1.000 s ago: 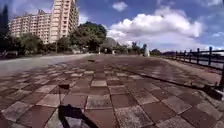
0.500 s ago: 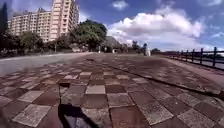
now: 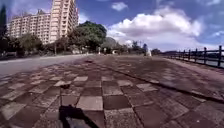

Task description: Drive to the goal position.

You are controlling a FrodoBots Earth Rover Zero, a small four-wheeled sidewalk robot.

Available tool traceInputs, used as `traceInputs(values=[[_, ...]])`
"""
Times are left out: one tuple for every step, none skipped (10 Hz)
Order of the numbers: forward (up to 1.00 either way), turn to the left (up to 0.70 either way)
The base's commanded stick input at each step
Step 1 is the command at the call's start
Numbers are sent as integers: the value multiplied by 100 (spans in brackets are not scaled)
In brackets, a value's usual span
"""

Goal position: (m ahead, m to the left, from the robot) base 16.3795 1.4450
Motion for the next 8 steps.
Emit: traceInputs(values=[[100,0],[100,0],[100,0],[100,0],[100,0],[100,0],[100,0],[100,0]])
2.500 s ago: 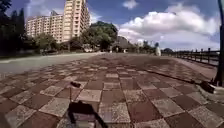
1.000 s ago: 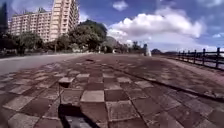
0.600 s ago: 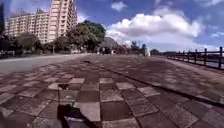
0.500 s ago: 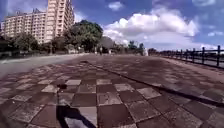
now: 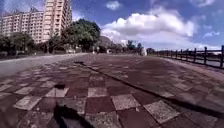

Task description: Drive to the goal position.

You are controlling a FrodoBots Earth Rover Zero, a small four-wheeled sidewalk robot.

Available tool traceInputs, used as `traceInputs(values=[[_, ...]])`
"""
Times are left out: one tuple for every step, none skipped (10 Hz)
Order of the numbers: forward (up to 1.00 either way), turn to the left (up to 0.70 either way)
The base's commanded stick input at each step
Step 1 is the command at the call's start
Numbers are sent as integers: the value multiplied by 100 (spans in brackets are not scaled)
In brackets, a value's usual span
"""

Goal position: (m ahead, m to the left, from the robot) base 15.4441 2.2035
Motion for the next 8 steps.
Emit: traceInputs(values=[[100,0],[100,0],[100,0],[100,0],[100,0],[100,0],[100,0],[100,0]])
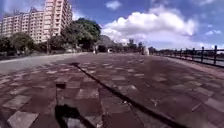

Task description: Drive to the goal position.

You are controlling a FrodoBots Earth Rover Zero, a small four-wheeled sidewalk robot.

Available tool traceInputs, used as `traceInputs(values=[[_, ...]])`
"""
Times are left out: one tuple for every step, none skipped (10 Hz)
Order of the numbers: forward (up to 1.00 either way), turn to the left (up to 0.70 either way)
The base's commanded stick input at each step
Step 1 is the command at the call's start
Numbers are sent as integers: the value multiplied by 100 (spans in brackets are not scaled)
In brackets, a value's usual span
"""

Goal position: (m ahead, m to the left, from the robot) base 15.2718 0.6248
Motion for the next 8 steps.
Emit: traceInputs(values=[[100,0],[100,0],[100,0],[100,0],[100,0],[100,0],[100,0],[100,0]])
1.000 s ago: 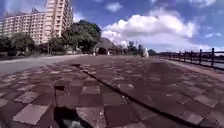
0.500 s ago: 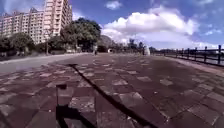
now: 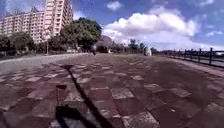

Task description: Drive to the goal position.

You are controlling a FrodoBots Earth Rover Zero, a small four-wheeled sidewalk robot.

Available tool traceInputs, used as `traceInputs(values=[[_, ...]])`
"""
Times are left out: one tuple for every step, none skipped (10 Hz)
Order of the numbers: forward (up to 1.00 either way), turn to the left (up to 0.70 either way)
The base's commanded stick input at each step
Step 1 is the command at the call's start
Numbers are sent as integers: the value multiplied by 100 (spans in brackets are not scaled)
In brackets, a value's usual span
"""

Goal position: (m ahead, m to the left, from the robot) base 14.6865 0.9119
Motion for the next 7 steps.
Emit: traceInputs(values=[[100,0],[100,0],[100,0],[100,0],[100,0],[100,0],[100,0]])
